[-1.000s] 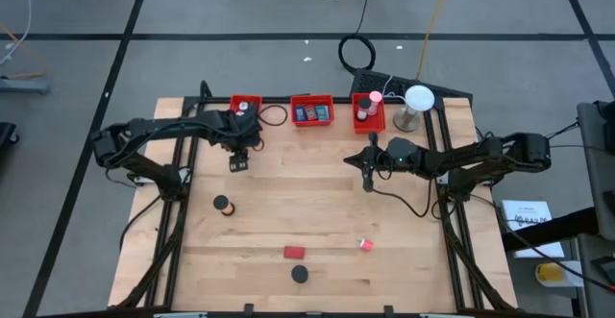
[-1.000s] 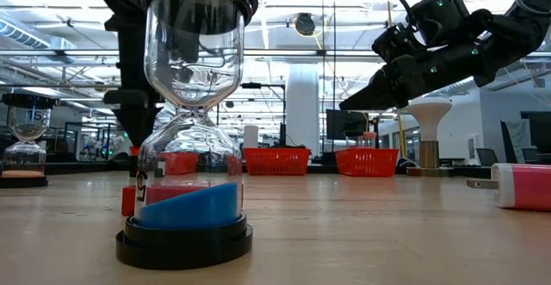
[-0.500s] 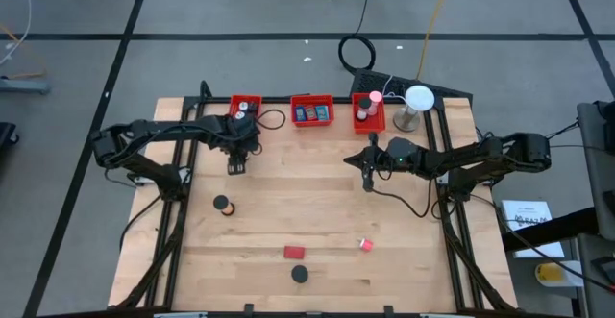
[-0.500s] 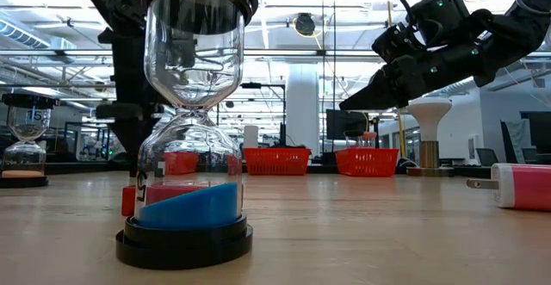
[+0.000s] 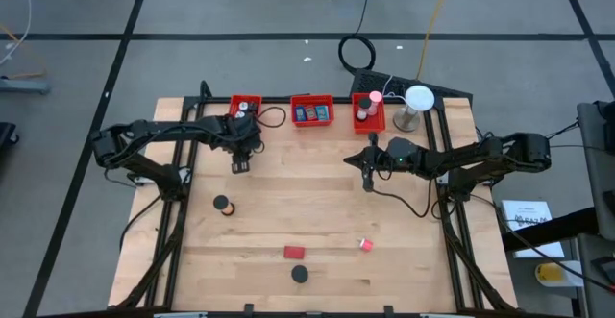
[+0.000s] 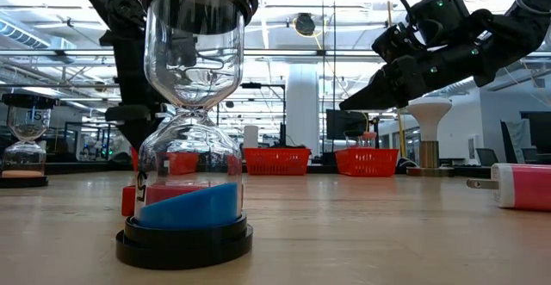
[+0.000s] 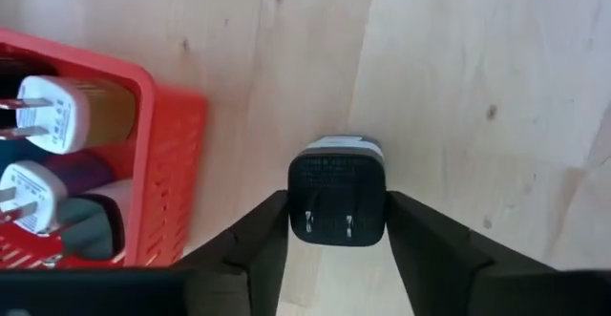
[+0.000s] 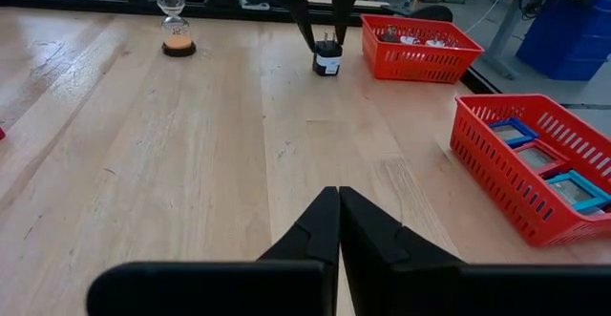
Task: Pick & Place Office items
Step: Put the black charger adapter into the left red bin
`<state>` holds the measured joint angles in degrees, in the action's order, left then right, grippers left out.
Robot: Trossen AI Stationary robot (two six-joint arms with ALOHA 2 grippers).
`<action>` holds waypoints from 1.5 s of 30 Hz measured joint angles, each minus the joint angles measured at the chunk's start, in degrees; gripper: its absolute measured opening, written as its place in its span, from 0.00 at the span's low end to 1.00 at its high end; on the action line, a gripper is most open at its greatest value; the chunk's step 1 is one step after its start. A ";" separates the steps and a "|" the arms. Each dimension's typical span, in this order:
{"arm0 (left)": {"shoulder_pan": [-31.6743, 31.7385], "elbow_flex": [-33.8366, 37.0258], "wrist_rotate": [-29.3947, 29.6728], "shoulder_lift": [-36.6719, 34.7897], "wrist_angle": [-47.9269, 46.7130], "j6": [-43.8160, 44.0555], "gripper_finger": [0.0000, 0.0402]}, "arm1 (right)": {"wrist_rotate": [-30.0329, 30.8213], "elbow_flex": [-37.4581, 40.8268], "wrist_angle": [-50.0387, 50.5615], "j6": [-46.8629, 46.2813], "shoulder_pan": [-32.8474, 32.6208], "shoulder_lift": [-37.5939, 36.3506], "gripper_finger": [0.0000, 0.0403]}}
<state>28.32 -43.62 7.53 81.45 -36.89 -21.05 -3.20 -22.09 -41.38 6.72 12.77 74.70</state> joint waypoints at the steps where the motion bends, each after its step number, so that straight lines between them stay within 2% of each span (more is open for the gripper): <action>1: 0.00 0.00 0.00 0.00 0.21 0.20 0.45 | -0.02 0.00 -0.01 0.00 0.00 0.00 0.01; 5: 0.00 0.00 -0.03 0.00 0.30 1.41 0.53 | -0.02 0.00 0.01 0.00 0.00 0.00 0.01; 9: 0.00 0.00 -0.04 0.00 0.32 2.50 0.56 | -0.02 0.00 -0.01 0.02 -0.02 0.00 0.01; 20: 0.00 1.80 0.02 -0.09 5.61 3.58 0.39 | -0.02 0.00 -0.01 0.20 -0.02 0.00 0.01; 37: 0.00 1.03 0.09 -0.04 4.34 6.29 0.35 | -0.04 0.00 -0.43 0.20 -0.02 0.00 0.01; 40: 0.00 0.98 0.09 -0.04 3.99 6.59 0.38 | -0.04 0.00 -0.43 0.21 -0.02 0.00 0.01; 45: 0.00 0.98 0.24 0.09 3.19 8.08 0.49 | -0.04 0.00 -0.43 0.20 -0.02 0.00 0.01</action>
<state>28.32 -42.63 7.77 81.54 -33.71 -12.97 -3.25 -22.09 -41.80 6.92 12.75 74.70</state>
